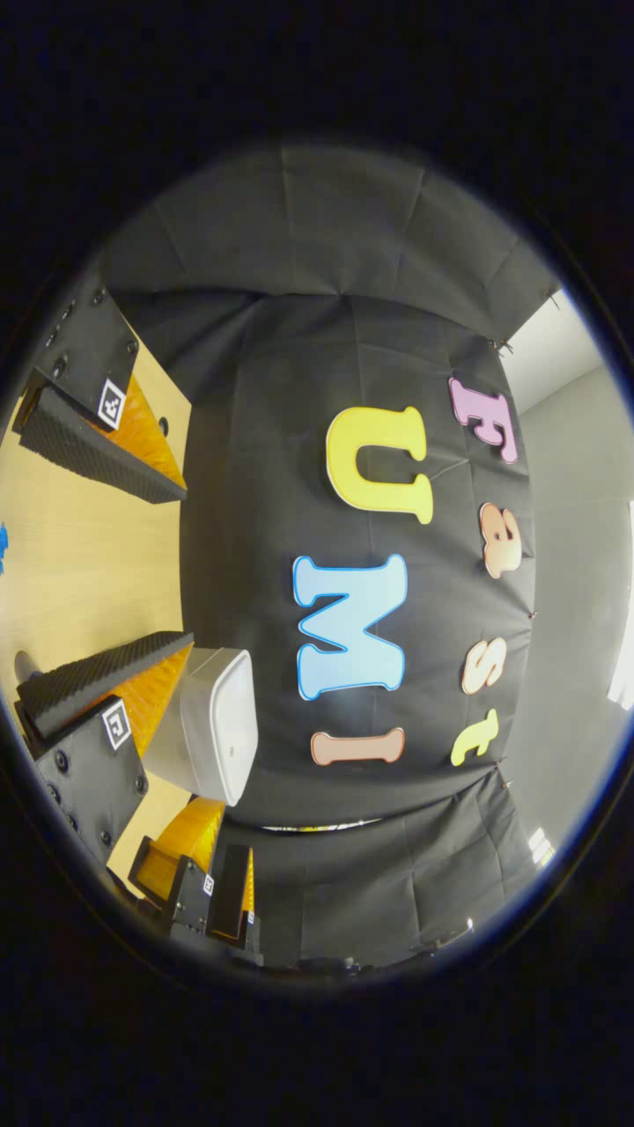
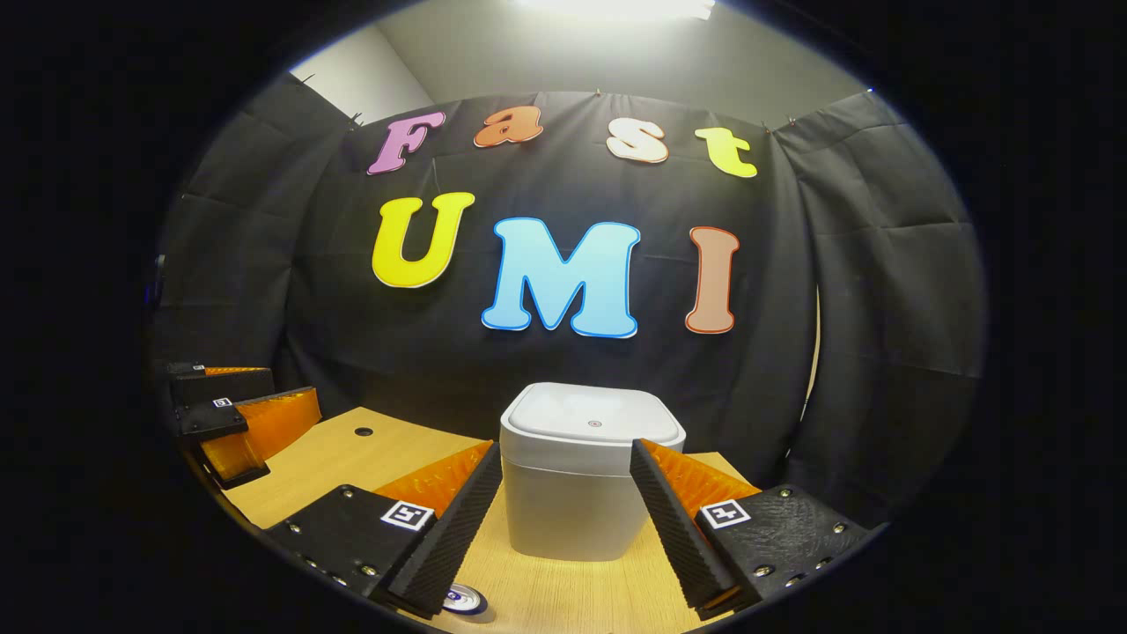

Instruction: Press the lid of the desktop garbage bin to open it, pick up the crumpled paper on the desktop and throw it into the bin, then pick up the pop can on the desktop and drop it into the bin, and finally close the garbage bin lid.

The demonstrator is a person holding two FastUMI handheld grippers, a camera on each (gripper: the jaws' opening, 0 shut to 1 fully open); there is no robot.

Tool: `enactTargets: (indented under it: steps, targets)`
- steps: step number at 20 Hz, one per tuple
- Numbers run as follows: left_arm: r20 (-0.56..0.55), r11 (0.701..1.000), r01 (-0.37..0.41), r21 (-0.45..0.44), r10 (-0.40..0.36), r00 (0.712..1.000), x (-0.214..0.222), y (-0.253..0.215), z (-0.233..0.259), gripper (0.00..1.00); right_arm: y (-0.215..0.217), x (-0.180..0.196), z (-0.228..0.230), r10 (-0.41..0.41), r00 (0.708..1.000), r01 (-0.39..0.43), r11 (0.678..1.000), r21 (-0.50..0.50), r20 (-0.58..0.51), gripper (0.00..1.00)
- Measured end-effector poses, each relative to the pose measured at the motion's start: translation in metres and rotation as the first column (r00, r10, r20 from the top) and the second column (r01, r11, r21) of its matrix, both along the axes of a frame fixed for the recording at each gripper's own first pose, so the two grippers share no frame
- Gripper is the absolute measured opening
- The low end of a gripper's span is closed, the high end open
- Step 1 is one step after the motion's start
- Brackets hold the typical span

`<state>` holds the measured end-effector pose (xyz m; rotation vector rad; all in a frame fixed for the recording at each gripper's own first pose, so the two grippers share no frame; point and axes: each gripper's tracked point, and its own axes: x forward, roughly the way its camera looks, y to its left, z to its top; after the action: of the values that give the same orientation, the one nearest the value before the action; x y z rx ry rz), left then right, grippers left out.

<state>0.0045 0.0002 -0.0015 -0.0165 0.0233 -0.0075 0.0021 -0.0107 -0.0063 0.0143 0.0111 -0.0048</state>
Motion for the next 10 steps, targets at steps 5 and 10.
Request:
enactTargets:
  steps: [5,10]
  targets:
    - [-0.006,1.0,-0.004,-0.005,0.004,1.0,0.004,-0.001,0.002,0.96,0.003,0.003,-0.003,0.004,1.0,-0.004,1.0,0.005,-0.01,0.83]
    - [-0.013,1.0,-0.015,-0.013,0.014,1.0,0.008,0.003,-0.004,0.95,0.012,0.008,-0.011,0.034,0.999,-0.034,0.999,-0.006,-0.037,0.57]
